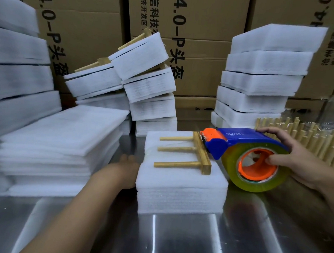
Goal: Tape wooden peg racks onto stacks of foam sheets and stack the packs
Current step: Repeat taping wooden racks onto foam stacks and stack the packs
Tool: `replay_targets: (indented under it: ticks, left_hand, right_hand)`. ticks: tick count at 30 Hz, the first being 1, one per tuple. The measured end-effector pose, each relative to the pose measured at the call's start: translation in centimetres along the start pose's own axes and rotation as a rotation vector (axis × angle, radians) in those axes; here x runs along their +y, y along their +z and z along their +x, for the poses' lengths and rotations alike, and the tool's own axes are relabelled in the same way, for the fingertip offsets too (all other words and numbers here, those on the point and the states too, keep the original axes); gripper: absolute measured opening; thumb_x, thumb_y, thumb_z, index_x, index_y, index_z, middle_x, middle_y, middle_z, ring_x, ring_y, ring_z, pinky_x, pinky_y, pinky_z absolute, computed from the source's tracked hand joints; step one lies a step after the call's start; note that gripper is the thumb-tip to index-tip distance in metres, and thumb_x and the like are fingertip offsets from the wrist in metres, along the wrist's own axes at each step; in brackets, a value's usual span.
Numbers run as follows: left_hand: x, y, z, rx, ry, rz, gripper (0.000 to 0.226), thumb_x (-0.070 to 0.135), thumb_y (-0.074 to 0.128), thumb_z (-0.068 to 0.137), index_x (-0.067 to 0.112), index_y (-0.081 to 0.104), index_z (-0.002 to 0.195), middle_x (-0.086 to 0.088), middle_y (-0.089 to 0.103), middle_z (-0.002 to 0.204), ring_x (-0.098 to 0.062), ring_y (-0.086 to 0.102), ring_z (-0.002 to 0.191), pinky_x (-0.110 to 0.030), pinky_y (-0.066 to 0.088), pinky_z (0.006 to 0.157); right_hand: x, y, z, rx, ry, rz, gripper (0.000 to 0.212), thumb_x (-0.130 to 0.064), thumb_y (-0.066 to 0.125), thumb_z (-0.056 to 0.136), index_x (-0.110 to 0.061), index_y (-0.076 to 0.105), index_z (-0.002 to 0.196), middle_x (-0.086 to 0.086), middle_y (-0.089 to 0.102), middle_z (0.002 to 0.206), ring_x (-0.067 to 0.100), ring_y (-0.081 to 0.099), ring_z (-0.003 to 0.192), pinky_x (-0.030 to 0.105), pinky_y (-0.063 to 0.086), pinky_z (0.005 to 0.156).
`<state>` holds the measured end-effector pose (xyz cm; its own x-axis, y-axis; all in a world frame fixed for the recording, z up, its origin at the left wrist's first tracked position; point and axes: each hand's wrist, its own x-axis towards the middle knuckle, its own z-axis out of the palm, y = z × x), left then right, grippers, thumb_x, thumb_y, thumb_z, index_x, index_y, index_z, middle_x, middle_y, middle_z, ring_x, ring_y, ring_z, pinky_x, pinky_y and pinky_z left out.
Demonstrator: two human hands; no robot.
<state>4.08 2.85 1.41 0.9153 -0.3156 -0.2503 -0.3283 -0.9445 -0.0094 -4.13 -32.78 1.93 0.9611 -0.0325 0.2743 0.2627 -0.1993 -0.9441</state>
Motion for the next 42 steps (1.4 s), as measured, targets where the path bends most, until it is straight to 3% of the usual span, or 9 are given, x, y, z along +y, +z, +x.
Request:
replay_targets:
  ticks: [6, 14, 21, 28, 32, 35, 38, 40, 42]
  left_hand:
    - [0.3, 0.4, -0.2, 0.024, -0.07, -0.028, 0.053, 0.031, 0.048, 0.094, 0.008, 0.025, 0.137, -0.011, 0.024, 0.137, -0.028, 0.034, 0.128, -0.04, 0.037, 0.104]
    - [1.2, 1.4, -0.5, 0.142, -0.147, 0.128, 0.055, 0.032, 0.053, 0.09, 0.018, 0.028, 0.137, -0.005, 0.024, 0.138, -0.024, 0.044, 0.122, -0.031, 0.042, 0.083]
    - [1.4, 1.2, -0.9, 0.235, -0.043, 0.192, 0.054, 0.03, 0.051, 0.09, 0.019, 0.026, 0.137, -0.002, 0.026, 0.134, -0.022, 0.032, 0.124, -0.03, 0.042, 0.089]
    - [2.3, 1.4, -1.0, 0.269, 0.099, 0.068, 0.053, 0.024, 0.044, 0.095, 0.014, 0.021, 0.142, -0.005, 0.03, 0.137, -0.021, 0.033, 0.127, -0.029, 0.033, 0.098]
    - [1.5, 1.4, 0.0, 0.213, 0.124, 0.035, 0.035, 0.021, 0.044, 0.094, 0.013, 0.043, 0.127, -0.007, 0.041, 0.128, -0.023, 0.04, 0.119, -0.03, 0.038, 0.093]
    - [0.4, 1.2, 1.7, 0.311, 0.013, -0.193, 0.015, 0.01, 0.044, 0.091, 0.006, 0.058, 0.091, -0.01, 0.06, 0.102, -0.025, 0.058, 0.093, -0.029, 0.045, 0.072]
    - [-0.1, 0.5, 2.4, 0.397, -0.093, -0.727, 0.036, 0.026, 0.04, 0.097, 0.002, 0.06, 0.079, -0.019, 0.062, 0.088, -0.033, 0.06, 0.091, -0.026, 0.047, 0.075]
    - [0.4, 0.2, 1.9, 0.295, -0.119, -1.046, 0.072, 0.065, 0.027, 0.091, 0.005, 0.065, 0.1, -0.019, 0.065, 0.106, -0.033, 0.06, 0.104, -0.038, 0.045, 0.097]
    - [1.1, 0.3, 1.3, 0.126, -0.081, -1.123, 0.091, 0.084, 0.018, 0.076, 0.018, 0.06, 0.123, -0.009, 0.061, 0.125, -0.025, 0.055, 0.117, -0.039, 0.035, 0.108]
  right_hand:
    - [-0.2, 0.5, -0.2, 0.022, -0.001, -0.011, 0.071, 0.022, 0.056, 0.067, -0.041, 0.064, 0.099, -0.005, 0.068, 0.098, 0.025, 0.07, 0.076, 0.031, 0.059, 0.057]
    - [-0.9, 1.1, -0.5, 0.049, 0.044, 0.002, 0.069, 0.025, 0.051, 0.072, -0.035, 0.058, 0.105, -0.001, 0.064, 0.103, 0.026, 0.069, 0.076, 0.03, 0.058, 0.054]
    - [-1.2, 1.5, -0.6, 0.052, 0.056, -0.006, 0.07, 0.028, 0.048, 0.074, -0.034, 0.056, 0.106, -0.01, 0.068, 0.091, 0.019, 0.071, 0.07, 0.027, 0.057, 0.052]
    - [-1.2, 1.6, -0.6, 0.075, 0.077, 0.004, 0.067, 0.028, 0.046, 0.075, -0.03, 0.055, 0.108, 0.002, 0.062, 0.104, 0.015, 0.071, 0.069, 0.025, 0.056, 0.052]
    - [-1.4, 1.8, -0.7, 0.077, 0.077, 0.012, 0.066, 0.029, 0.044, 0.075, -0.028, 0.054, 0.107, 0.004, 0.062, 0.102, 0.014, 0.07, 0.067, 0.025, 0.056, 0.051]
    - [-1.5, 1.8, -0.8, 0.082, 0.09, 0.04, 0.066, 0.029, 0.044, 0.075, -0.028, 0.054, 0.107, 0.004, 0.062, 0.102, 0.02, 0.069, 0.071, 0.027, 0.057, 0.052]
    - [-1.6, 1.8, -0.9, 0.087, 0.095, 0.048, 0.065, 0.029, 0.043, 0.075, -0.028, 0.054, 0.106, 0.005, 0.061, 0.103, 0.023, 0.066, 0.075, 0.027, 0.058, 0.053]
    - [-1.6, 1.9, -0.9, 0.086, 0.097, 0.054, 0.065, 0.028, 0.043, 0.076, -0.028, 0.054, 0.105, 0.005, 0.061, 0.102, 0.023, 0.066, 0.074, 0.028, 0.058, 0.053]
    - [-1.6, 1.9, -0.9, 0.082, 0.099, 0.063, 0.064, 0.028, 0.043, 0.076, -0.028, 0.055, 0.105, 0.005, 0.062, 0.101, 0.022, 0.068, 0.07, 0.028, 0.058, 0.052]
